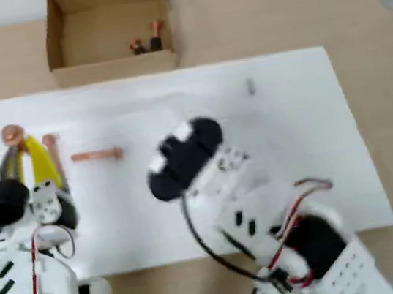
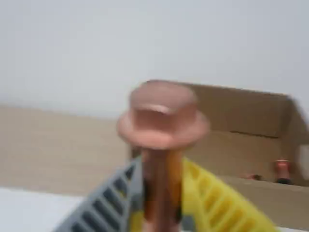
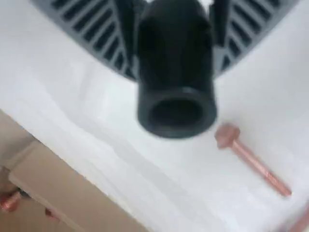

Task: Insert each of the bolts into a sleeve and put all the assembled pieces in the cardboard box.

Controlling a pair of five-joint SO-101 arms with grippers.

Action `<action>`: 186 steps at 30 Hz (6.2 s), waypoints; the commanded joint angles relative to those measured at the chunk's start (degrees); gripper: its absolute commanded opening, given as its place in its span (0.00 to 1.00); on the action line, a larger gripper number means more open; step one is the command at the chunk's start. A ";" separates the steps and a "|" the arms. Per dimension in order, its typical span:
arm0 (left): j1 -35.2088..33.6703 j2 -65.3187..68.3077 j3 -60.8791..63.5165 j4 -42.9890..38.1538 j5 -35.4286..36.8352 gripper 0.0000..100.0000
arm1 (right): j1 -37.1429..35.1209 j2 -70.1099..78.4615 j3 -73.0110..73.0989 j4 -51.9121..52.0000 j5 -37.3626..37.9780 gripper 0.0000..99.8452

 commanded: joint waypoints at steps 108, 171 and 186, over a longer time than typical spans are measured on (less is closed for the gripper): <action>26.11 3.65 -23.74 35.78 1.93 0.12 | 2.07 -13.49 16.75 -24.53 -15.74 0.01; -12.31 22.37 -4.48 18.64 -8.18 0.13 | 16.22 154.07 -149.67 5.80 -7.56 0.34; -15.65 74.77 -31.56 16.97 -1.41 0.21 | 17.45 137.27 -150.64 29.10 -7.56 0.34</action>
